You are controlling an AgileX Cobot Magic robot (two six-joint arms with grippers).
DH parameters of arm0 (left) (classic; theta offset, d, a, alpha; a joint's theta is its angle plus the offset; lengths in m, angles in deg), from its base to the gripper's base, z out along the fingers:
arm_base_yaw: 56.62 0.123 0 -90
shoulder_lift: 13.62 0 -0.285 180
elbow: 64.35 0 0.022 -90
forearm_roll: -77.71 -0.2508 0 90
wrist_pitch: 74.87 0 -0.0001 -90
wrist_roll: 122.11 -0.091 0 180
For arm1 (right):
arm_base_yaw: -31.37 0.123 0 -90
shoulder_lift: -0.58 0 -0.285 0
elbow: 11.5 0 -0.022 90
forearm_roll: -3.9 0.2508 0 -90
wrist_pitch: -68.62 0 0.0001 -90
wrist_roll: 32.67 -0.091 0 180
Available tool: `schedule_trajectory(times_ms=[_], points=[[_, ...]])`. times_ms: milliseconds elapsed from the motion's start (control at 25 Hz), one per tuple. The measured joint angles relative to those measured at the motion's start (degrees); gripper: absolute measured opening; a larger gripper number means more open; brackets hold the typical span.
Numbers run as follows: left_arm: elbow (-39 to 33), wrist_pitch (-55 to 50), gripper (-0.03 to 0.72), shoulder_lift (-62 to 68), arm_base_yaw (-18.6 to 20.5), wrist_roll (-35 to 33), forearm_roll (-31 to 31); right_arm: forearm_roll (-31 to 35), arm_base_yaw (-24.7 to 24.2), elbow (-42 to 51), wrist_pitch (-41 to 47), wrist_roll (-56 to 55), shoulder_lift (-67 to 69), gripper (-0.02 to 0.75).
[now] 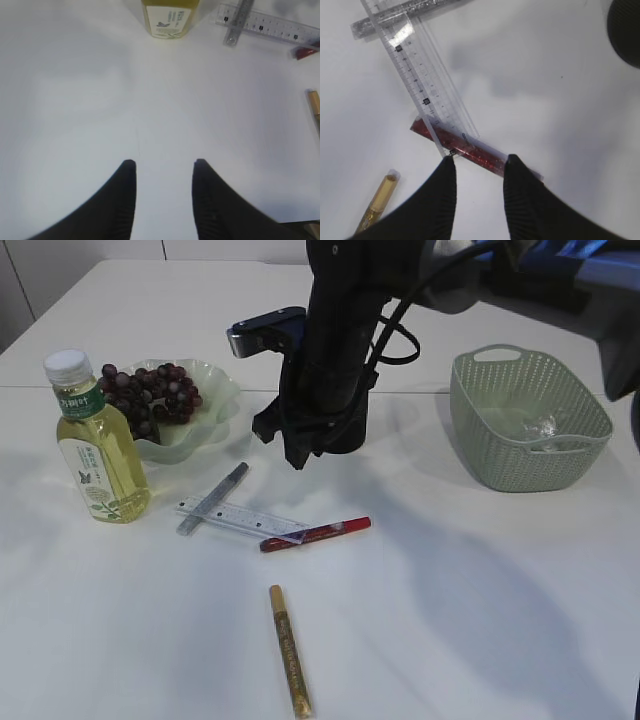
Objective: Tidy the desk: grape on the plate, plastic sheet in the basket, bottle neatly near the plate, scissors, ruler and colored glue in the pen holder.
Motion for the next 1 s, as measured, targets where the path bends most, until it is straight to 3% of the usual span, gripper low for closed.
schedule_trajectory(times_ms=[560,1000], points=[[0.00,0.37,0.277,-0.15,0.00,0.00,-1.40,-3.11,0.10,-4.25,0.00,1.51,1.95,0.272],[0.00,0.37,0.276,-0.15,0.00,0.00,-1.43,-0.57,0.10,-4.49,0.00,11.91,1.95,0.272]])
